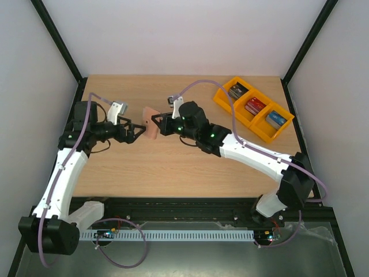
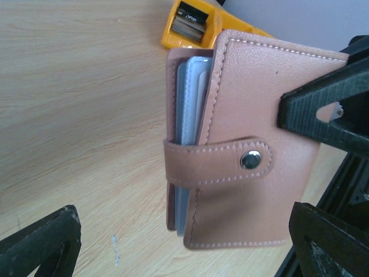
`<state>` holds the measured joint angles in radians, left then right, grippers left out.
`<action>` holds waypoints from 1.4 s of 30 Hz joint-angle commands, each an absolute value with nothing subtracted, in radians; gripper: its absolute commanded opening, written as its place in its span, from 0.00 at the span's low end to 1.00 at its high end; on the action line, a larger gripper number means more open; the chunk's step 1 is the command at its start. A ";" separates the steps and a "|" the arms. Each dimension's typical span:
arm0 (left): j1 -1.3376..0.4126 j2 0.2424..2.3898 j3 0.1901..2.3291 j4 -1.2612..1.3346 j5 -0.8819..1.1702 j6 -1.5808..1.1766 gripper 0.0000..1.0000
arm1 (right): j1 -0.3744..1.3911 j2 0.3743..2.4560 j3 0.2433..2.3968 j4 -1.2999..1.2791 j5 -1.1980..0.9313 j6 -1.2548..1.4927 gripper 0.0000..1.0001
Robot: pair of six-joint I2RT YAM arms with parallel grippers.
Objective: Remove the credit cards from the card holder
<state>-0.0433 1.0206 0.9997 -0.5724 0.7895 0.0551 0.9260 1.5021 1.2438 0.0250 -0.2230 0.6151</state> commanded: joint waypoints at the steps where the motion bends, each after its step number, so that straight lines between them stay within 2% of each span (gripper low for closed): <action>1: -0.083 1.053 1.042 -0.552 0.697 0.047 0.99 | 0.949 1.530 1.306 0.018 -0.181 0.631 0.02; 15: -0.162 1.114 1.062 -0.514 0.510 0.037 0.96 | 0.963 1.564 1.345 0.012 -0.209 0.631 0.02; 18: -0.162 1.113 1.062 -0.496 0.436 0.024 0.87 | 0.963 1.573 1.353 0.004 -0.218 0.631 0.02; 25: -0.162 1.108 1.039 -0.475 0.325 0.021 0.58 | 0.963 1.573 1.354 0.007 -0.239 0.663 0.02; 27: -0.162 1.105 1.031 -0.473 0.293 0.024 0.54 | 0.963 1.568 1.355 0.008 -0.237 0.665 0.02; 32: -0.162 1.098 1.012 -0.473 0.242 0.034 0.51 | 0.963 1.556 1.362 -0.007 -0.213 0.653 0.02; 42: -0.163 1.090 0.975 -0.453 0.137 0.062 0.50 | 0.959 1.530 1.376 -0.052 -0.180 0.611 0.02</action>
<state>-0.1623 1.0946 0.9943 -0.4812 0.2314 0.0429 0.9562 1.5707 1.3190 -0.0387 -0.1848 0.6441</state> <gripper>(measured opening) 0.501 0.069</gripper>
